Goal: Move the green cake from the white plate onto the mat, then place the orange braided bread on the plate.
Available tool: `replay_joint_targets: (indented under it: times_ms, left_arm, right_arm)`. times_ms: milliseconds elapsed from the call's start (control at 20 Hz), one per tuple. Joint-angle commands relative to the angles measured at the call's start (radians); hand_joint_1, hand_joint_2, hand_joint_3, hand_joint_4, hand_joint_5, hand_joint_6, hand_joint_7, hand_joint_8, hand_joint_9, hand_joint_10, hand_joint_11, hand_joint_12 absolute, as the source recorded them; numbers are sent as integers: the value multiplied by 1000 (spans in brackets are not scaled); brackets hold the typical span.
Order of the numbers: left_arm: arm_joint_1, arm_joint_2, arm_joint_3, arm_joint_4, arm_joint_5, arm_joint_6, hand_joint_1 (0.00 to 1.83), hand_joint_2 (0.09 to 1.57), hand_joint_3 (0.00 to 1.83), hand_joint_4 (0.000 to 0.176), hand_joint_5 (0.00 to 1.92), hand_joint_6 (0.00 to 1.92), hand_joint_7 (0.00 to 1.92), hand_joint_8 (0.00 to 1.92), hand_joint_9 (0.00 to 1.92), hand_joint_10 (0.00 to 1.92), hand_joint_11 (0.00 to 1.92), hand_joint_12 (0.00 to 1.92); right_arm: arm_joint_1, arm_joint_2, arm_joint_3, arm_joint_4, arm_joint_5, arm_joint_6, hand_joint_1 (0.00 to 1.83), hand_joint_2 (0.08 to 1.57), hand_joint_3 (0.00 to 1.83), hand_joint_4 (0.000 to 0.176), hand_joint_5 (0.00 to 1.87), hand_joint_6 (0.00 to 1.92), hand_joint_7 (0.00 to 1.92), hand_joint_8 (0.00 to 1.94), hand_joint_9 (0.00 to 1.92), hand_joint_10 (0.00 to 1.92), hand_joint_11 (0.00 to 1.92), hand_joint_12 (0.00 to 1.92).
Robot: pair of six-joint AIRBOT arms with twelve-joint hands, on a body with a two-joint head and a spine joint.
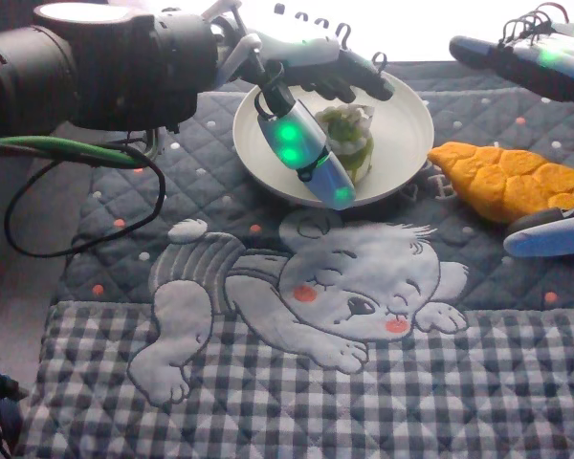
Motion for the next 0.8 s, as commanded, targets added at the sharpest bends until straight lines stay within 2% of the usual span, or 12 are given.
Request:
replay_joint_targets:
  times_ms: [0,100,200,250,350,400,500,550,600,650,700,750]
  left_arm:
    - [1,-1,11,-18,-13,-3,689,566,0,171,391,1,505,0,542,0,200,1097]
    - [12,-16,29,-20,-10,-3,731,602,5,176,414,5,567,10,566,15,164,1213]
    - [17,-28,44,-21,-7,-3,777,617,5,174,471,12,636,13,627,26,165,1262]
    - [18,-30,45,-20,-2,-3,788,645,8,175,511,14,692,16,682,39,191,1306]
    - [20,-31,45,-14,4,-3,762,729,13,176,600,29,851,44,756,84,100,1515]
    - [20,-31,45,-17,4,-3,781,804,0,176,693,80,963,81,705,538,177,1682]
    - [19,-28,48,-38,-3,-3,868,890,4,176,856,114,1097,94,696,993,396,1754]
    - [18,-28,51,-54,-11,-3,1176,1030,7,0,952,696,1172,643,722,1233,514,1816]
    - [18,-26,56,-77,-17,-3,1228,1080,4,0,988,773,1089,968,751,1437,570,1900]
    - [17,-24,62,-101,-26,-2,1065,1090,3,125,1003,899,949,1337,737,1821,703,1917]
    - [17,-22,70,-131,-40,-2,1029,1094,2,166,1002,937,841,1804,849,1901,920,1920]
    - [16,-18,74,-151,-50,-2,1013,1102,3,174,988,975,808,1898,906,1917,1044,1921]
  right_arm:
    - [8,8,-3,40,123,4,593,812,3,79,51,1,168,1,168,2,0,609]
    - [8,8,-3,38,123,4,573,822,7,55,51,0,157,0,153,0,0,629]
    - [8,8,-3,37,123,4,587,822,5,45,61,2,165,1,154,1,0,588]
    - [8,8,-3,36,123,4,599,813,0,47,66,1,181,2,158,1,0,519]
    - [8,9,-3,36,123,4,575,835,6,51,84,2,191,2,208,9,0,645]
    - [8,9,-3,36,123,4,558,847,8,43,90,2,202,2,209,6,0,687]
    - [8,8,-4,35,123,4,579,832,0,49,108,7,218,6,218,8,0,688]
    - [8,8,-4,35,123,4,578,835,1,39,104,4,217,4,212,4,0,682]
    - [8,7,-4,34,122,4,592,850,5,37,109,3,234,4,220,5,0,636]
    - [8,6,-4,34,122,4,587,840,0,45,117,3,236,2,217,2,0,600]
    - [8,6,-4,32,122,4,579,838,0,60,116,2,234,0,212,0,0,588]
    - [8,6,-4,31,122,4,561,824,0,64,110,1,231,0,208,1,0,542]
